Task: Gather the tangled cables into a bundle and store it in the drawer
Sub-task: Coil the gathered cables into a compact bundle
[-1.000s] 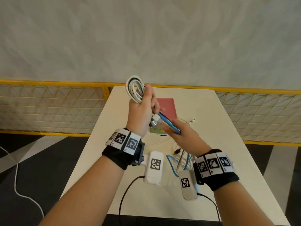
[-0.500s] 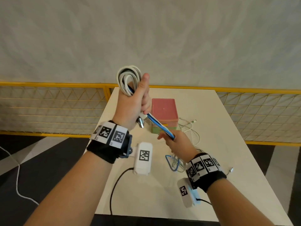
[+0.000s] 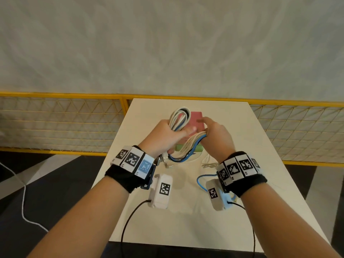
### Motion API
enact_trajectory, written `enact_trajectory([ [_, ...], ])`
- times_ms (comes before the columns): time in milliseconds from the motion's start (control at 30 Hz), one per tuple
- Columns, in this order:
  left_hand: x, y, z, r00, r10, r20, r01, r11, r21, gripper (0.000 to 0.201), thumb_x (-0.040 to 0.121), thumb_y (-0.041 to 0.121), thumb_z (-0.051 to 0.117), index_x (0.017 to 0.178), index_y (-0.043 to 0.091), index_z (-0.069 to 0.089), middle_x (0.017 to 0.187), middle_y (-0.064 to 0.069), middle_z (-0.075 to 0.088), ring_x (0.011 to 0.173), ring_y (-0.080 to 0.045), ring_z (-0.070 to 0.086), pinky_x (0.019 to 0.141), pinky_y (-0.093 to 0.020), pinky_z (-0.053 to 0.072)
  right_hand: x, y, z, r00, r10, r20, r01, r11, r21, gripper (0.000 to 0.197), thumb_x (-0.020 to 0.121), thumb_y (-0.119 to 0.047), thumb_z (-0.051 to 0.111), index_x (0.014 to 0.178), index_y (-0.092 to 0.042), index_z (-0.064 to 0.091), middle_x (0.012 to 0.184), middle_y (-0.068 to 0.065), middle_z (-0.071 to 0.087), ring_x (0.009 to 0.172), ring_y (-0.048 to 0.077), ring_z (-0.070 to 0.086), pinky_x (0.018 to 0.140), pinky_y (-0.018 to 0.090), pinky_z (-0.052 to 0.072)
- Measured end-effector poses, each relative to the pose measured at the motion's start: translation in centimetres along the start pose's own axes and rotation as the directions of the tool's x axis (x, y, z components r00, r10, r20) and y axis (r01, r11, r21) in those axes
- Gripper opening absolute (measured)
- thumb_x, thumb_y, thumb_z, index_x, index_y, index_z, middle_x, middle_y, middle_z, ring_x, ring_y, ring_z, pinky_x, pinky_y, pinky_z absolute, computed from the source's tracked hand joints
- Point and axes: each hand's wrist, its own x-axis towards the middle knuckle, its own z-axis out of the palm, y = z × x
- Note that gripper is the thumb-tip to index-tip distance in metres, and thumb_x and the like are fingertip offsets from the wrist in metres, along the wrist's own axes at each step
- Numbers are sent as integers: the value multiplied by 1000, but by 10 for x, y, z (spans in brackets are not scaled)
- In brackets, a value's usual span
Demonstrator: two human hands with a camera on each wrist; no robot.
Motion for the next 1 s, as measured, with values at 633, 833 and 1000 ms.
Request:
enact_trajectory([
  [633,0,-18,1,993,94,66,-90,994,-62,36,101,26,53,69,12,62,63,2,63,69,-22,63,81,-40,51,-17,16,-24,950,-199,241,75,894,441,8,97,-17,50,92,-18,56,76,-6,59,65,-3,56,67,16,43],
  [833,12,-19,12,995,-21,-99,8,991,-132,39,95,37,61,70,8,52,50,-1,41,40,-14,41,58,-37,42,-17,-1,-18,970,-25,242,-134,777,616,21,100,-19,41,80,-22,47,63,-5,37,51,7,35,56,29,32],
  [1000,15,-12,16,977,104,-188,-78,987,140,45,86,56,60,64,19,51,42,10,52,40,-6,50,46,-30,43,-18,-30,-9,986,40,164,-151,643,751,33,103,-23,24,80,-17,46,60,-3,36,49,7,32,53,25,30],
])
